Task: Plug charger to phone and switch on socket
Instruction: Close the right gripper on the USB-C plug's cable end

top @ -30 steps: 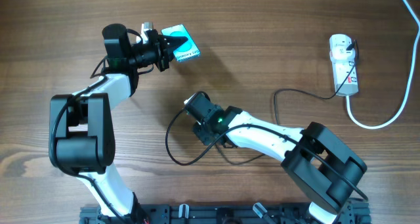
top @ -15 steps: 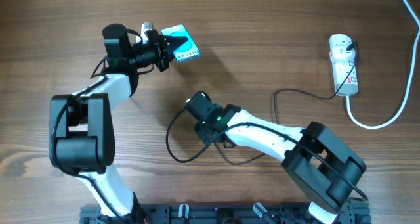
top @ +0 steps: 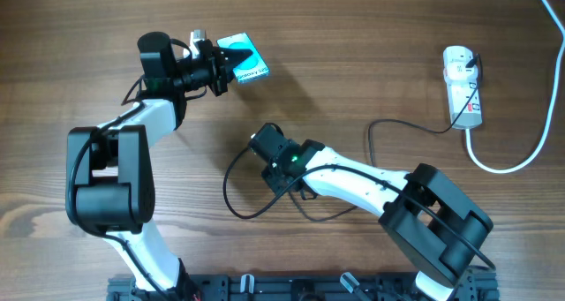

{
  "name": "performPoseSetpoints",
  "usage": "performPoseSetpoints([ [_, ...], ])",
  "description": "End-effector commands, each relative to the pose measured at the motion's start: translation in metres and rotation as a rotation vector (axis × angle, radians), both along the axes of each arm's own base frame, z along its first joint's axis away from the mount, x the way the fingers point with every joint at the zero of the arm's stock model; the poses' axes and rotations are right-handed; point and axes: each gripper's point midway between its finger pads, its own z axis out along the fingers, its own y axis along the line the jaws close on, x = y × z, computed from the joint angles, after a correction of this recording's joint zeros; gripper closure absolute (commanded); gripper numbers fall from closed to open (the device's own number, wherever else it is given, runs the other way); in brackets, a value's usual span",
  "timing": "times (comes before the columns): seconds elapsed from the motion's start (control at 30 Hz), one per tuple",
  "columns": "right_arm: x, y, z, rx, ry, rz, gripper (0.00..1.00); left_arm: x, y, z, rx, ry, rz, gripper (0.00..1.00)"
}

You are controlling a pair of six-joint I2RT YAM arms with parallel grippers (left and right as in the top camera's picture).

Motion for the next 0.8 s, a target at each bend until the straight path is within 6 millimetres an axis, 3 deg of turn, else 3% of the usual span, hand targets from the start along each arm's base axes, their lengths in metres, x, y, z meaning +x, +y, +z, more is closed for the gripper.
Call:
performPoseSetpoints([
  [0.0, -0.041, -0.039, -0.052, -0.139, 0.178, 0.004, 0.83, 0.006, 0.001, 0.009, 0.002, -0.037, 0.000, 0.96],
  [0.23, -0.044, -0.036, -0.052, -0.126, 0.193, 0.007, 0.95, 0.006, 0.001, 0.009, 0.002, -0.037, 0.000, 0.96],
  [0.53, -0.054, -0.028, -0.051, -0.078, 0.251, 0.018, 0.95, 0.006, 0.001, 0.009, 0.002, -0.037, 0.000, 0.96],
  [0.63, -0.059, -0.021, -0.045, -0.025, 0.292, 0.015, 0.95, 0.006, 0.001, 0.009, 0.002, -0.037, 0.000, 0.96],
  [0.77, -0.055, -0.010, -0.022, 0.089, 0.323, 0.007, 0.95, 0.006, 0.001, 0.009, 0.002, -0.037, 0.000, 0.96],
])
